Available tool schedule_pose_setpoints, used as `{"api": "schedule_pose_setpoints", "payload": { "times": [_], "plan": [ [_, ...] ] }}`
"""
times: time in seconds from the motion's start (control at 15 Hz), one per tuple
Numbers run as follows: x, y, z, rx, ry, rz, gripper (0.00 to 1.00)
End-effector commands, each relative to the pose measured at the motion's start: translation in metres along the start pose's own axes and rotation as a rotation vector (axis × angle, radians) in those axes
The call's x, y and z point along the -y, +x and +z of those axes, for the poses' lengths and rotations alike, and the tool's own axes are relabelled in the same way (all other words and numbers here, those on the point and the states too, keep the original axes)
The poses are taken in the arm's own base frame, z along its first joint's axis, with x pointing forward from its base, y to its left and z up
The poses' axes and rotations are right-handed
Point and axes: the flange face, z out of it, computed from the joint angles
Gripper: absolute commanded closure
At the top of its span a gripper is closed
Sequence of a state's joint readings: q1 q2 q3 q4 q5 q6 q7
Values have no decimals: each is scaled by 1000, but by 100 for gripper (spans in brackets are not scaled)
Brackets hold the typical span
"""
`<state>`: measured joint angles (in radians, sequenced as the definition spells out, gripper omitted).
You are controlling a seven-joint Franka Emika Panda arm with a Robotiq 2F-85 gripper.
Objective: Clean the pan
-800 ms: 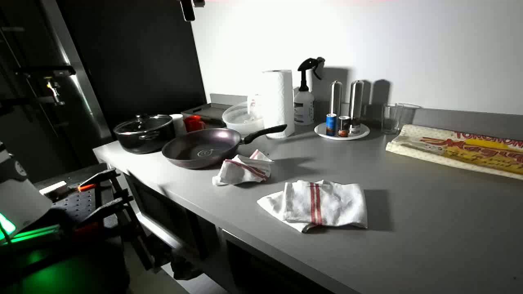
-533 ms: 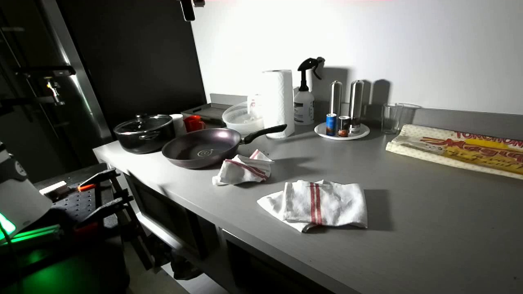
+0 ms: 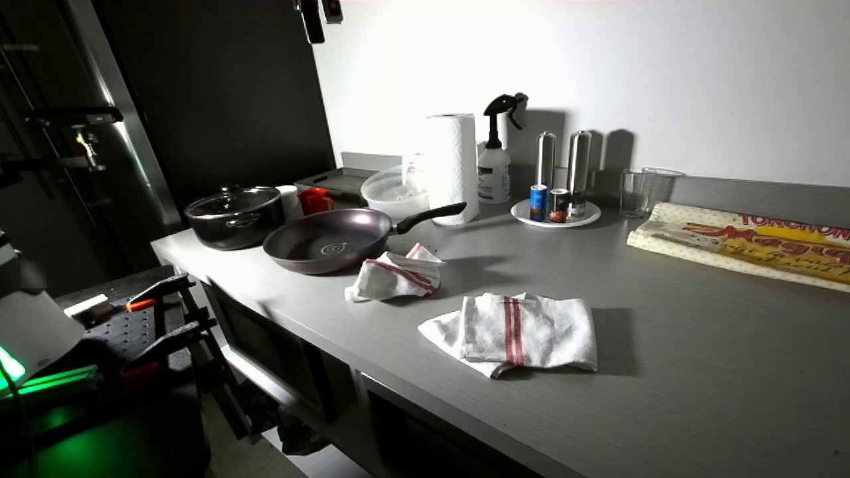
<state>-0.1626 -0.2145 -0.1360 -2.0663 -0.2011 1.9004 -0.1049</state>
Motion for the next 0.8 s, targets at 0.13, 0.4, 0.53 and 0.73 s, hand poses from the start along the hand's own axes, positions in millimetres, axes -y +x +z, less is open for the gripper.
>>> {"api": "schedule_pose_setpoints", "payload": {
  "times": [0.13, 0.4, 0.53, 0.73],
  "plan": [
    [14, 50, 45, -41, 62, -97, 0],
    [27, 80, 88, -80, 132, -139, 0],
    [34, 92, 109, -98, 173, -146, 0],
    [49, 106, 145, -115, 242, -157, 0]
  ]
}}
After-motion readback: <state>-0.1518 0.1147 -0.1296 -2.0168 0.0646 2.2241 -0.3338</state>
